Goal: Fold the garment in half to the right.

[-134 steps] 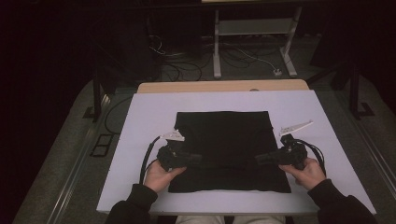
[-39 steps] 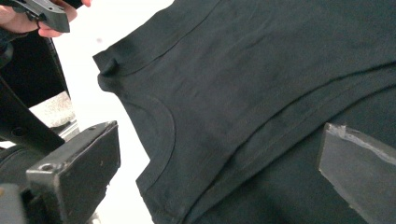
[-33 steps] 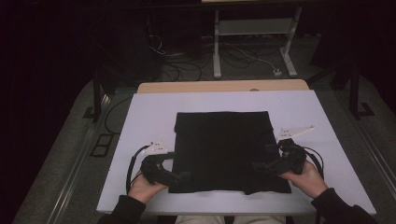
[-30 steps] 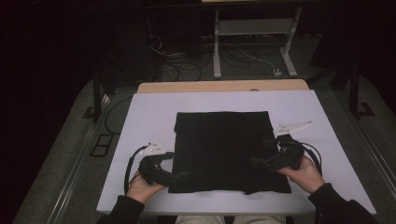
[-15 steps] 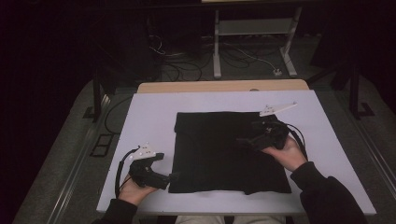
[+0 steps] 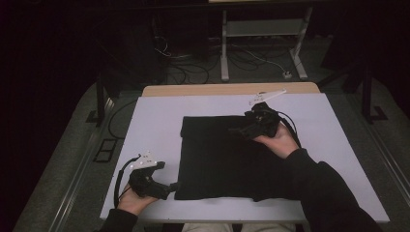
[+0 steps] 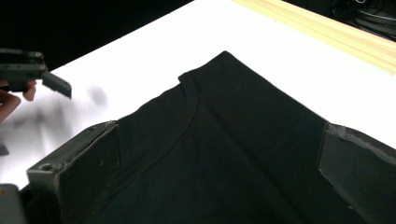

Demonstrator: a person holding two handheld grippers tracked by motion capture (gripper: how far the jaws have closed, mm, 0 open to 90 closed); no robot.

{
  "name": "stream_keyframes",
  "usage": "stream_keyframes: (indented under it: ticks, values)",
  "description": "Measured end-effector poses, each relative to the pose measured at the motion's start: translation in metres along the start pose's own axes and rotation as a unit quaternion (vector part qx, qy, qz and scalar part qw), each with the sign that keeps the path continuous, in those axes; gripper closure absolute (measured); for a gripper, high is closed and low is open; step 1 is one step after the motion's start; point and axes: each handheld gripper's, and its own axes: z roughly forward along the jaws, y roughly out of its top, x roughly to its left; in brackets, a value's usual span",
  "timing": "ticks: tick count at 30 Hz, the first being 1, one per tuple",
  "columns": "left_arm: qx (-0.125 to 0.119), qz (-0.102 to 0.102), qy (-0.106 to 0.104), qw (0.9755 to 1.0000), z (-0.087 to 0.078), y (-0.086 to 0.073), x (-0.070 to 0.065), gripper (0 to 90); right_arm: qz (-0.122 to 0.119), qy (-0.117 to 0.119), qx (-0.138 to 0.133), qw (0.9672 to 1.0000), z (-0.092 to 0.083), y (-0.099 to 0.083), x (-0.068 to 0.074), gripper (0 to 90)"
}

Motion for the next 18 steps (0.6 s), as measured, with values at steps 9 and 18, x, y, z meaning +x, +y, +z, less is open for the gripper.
stream_keyframes:
  ticks: [9, 18]
  values:
    - [0.015, 0.009, 0.0, 0.9998, 0.001, -0.006, -0.001, 0.0, -0.006, -0.006, 0.001, 1.0, 0.019, 0.018, -0.007, 0.0]
    - [0.028, 0.018, -0.004, 0.9994, 0.003, -0.01, -0.003, 0.0, -0.001, -0.005, 0.007, 1.0, 0.04, 0.034, -0.013, 0.0]
